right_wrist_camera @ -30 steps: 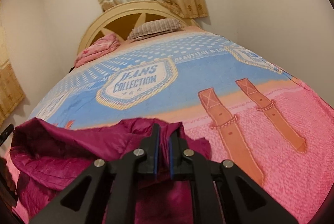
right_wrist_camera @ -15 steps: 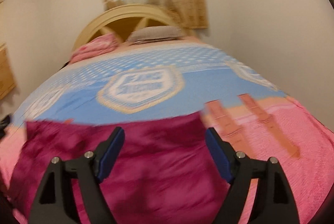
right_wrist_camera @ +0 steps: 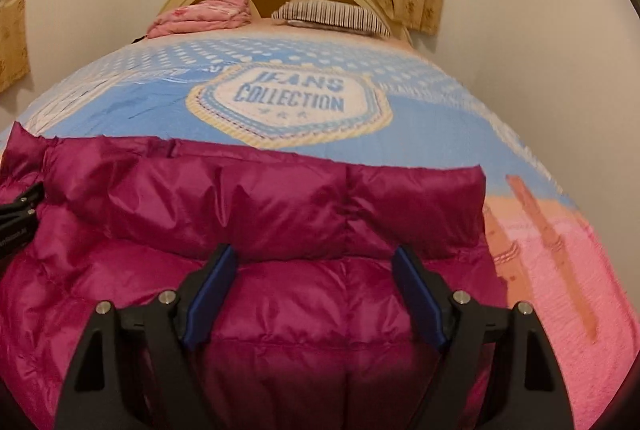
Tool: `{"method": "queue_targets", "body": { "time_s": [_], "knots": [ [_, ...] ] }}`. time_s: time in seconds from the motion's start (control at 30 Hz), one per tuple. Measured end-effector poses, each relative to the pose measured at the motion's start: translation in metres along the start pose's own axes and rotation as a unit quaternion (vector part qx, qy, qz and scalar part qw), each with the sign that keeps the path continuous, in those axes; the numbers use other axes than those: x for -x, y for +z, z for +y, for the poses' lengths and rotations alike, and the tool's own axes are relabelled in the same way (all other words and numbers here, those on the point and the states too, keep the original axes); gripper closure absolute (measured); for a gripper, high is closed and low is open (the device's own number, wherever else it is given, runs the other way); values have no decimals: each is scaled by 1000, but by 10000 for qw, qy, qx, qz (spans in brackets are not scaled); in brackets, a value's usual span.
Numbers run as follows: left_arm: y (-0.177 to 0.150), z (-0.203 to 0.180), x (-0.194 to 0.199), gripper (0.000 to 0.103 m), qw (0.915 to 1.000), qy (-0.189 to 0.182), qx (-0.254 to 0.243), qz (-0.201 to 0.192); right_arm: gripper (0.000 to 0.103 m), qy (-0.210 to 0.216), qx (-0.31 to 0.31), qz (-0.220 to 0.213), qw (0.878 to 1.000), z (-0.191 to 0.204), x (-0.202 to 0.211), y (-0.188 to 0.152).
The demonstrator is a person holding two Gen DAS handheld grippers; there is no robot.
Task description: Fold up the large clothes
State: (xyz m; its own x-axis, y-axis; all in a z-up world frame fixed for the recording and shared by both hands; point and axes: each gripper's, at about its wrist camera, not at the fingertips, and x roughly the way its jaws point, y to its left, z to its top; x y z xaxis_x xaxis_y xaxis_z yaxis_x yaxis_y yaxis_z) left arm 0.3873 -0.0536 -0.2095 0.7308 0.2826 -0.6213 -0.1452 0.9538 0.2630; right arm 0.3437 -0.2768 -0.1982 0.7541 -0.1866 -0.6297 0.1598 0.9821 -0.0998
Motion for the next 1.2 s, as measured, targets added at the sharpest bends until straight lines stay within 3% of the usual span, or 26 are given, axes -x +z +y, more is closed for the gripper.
{"method": "queue_targets", "body": {
  "time_s": [0.3,0.6,1.2],
  "knots": [
    [-3,-8,-18,1,9994,-111,-64,329,16,82,-457,150,9988,-13,-7,-7],
    [-3,-13,-25,1,9985,-21,-174,521,13,-1,-456,431,9980,-12,-20,-8],
    [-5,-14,-26,1,9981,69,-256,554,7,-23,-515,809,9954,-16,-37,-8]
  ]
}}
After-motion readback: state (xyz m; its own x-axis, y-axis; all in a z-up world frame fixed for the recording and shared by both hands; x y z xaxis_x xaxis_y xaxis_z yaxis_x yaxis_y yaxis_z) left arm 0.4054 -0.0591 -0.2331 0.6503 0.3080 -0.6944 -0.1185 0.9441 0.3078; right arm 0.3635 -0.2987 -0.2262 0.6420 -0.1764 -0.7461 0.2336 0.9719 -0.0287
